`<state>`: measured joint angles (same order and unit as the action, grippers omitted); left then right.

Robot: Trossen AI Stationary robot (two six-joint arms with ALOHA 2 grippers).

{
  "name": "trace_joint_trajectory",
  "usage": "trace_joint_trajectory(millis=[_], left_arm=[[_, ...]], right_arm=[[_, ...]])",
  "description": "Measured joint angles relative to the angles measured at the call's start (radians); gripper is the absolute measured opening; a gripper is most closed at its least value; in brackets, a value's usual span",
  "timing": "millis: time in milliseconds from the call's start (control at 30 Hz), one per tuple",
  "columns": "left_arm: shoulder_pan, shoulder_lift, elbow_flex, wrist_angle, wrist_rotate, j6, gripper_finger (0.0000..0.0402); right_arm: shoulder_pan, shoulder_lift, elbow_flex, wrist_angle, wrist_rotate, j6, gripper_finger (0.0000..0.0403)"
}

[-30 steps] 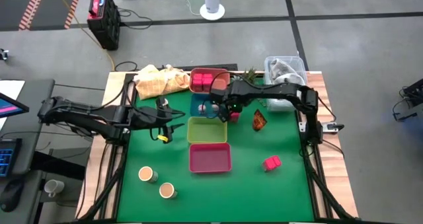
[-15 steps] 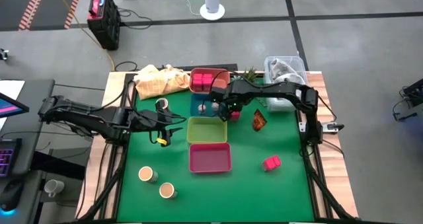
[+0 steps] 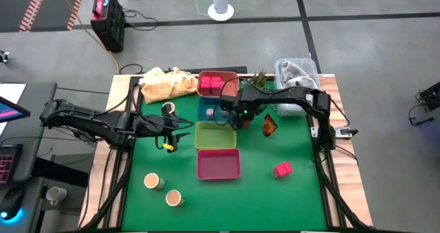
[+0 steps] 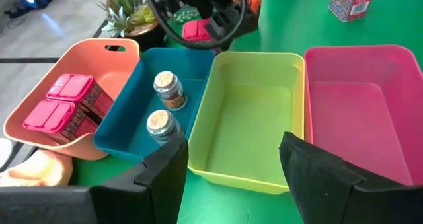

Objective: Sort spices by type
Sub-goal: Put the red seasoning can into the orange bin

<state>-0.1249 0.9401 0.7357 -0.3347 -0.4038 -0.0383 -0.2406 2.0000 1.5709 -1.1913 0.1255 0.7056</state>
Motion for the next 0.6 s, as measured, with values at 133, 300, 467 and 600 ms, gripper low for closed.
trace_joint_trajectory(millis=[133, 300, 467, 600], left_arm=[[0.0, 0.0, 0.0, 0.0, 0.0, 0.0, 0.0226], [0.0, 0.0, 0.0, 0.002, 0.0, 0.007, 0.0226], [0.0, 0.0, 0.0, 0.003, 0.0, 0.007, 0.0226], [0.0, 0.0, 0.0, 0.001, 0.0, 0.011, 0.0226]], right_arm=[[-0.005, 0.0, -0.038, 0.008, -0.001, -0.027, 0.033], [-0.005, 0.001, -0.041, 0.054, -0.001, -0.083, 0.0289], [-0.025, 0.001, -0.041, 0.057, -0.001, -0.146, 0.0264], [-0.041, 0.001, -0.04, 0.047, -0.019, -0.228, 0.0233]])
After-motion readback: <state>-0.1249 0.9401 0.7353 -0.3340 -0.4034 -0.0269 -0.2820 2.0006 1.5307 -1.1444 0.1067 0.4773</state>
